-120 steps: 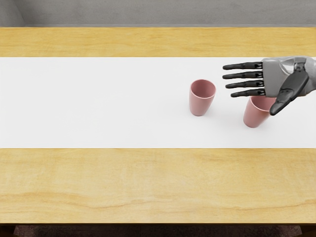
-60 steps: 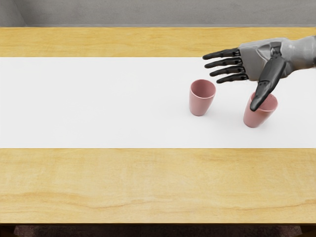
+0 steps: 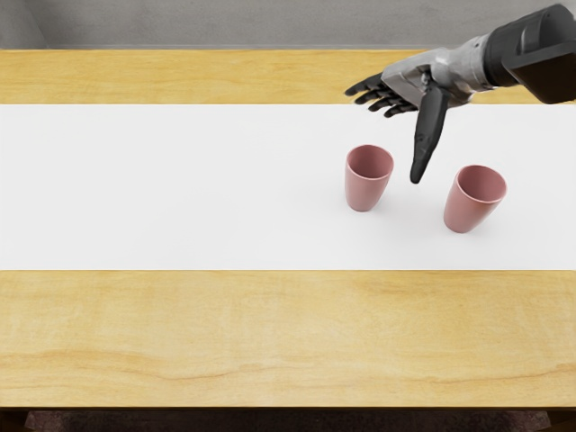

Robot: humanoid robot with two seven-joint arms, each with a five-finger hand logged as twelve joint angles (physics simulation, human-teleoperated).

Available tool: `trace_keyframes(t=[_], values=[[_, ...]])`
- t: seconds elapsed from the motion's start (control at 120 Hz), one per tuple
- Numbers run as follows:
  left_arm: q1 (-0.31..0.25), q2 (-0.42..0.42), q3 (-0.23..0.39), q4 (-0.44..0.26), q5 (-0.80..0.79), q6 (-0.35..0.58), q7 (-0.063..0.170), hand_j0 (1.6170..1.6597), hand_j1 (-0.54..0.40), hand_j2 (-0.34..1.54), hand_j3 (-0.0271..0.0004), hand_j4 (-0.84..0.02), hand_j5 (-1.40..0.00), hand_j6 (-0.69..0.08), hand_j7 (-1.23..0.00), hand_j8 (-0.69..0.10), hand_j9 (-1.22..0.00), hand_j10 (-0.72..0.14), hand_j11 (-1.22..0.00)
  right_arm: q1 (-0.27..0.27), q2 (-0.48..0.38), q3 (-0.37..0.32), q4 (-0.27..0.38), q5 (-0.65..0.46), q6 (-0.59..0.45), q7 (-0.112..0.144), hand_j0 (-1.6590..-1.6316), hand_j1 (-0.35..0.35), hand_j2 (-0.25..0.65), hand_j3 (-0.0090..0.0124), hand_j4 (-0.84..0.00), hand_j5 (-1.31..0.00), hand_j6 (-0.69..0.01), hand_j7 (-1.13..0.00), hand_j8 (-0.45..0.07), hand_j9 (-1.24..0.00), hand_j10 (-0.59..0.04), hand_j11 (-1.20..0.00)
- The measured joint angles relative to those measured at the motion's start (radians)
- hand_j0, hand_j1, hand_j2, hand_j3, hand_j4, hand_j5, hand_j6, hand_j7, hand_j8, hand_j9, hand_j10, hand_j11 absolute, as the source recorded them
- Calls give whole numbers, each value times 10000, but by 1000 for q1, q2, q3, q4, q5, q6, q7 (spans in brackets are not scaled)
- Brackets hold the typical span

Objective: Pick up cup and place in cup with right hand

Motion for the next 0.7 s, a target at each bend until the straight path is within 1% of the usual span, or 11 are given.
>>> trace_keyframes(t=[0.083,0.158,0.258,0.475,0.583,0.7], values=[[0,0,0,0,0,0,0,16581,3491,1,0,-4,-1,-5,-1,-5,0,-4,0,7,43,-34,-24,-38,-48,0,-16581,-3491,-2,0,-19,-2,-25,0,-20,-1,-13,-1],[0,0,0,0,0,0,0,16581,3491,1,0,-4,-1,-5,-1,-5,0,-4,0,10,91,-63,-34,-86,-131,0,-16581,-3491,-1,0,-21,-3,-29,0,-22,-2,-15,-1],[0,0,0,0,0,0,0,16581,3491,0,0,-4,-1,-5,-1,-5,0,-4,0,22,126,-104,-40,-127,-221,0,-16581,-3491,0,0,-22,-3,-31,0,-24,-2,-16,-1],[0,0,0,0,0,0,0,16581,3491,0,0,-4,-1,-5,0,-5,0,-4,0,70,211,-230,-44,-142,-301,0,-16581,-3491,2,0,-22,-3,-33,0,-25,-2,-16,-1],[0,0,0,0,0,0,0,16581,3491,0,0,-4,-1,-5,0,-5,0,-4,0,76,232,-291,-44,-143,-351,0,-16581,-3491,4,0,-22,-3,-33,0,-25,-2,-16,-1],[0,0,0,0,0,0,0,16581,3491,0,0,-4,-1,-5,0,-5,0,-3,0,72,260,-333,-46,-142,-403,0,-16581,-3488,4,0,-24,-7,-35,-3,-27,-6,-18,-5]])
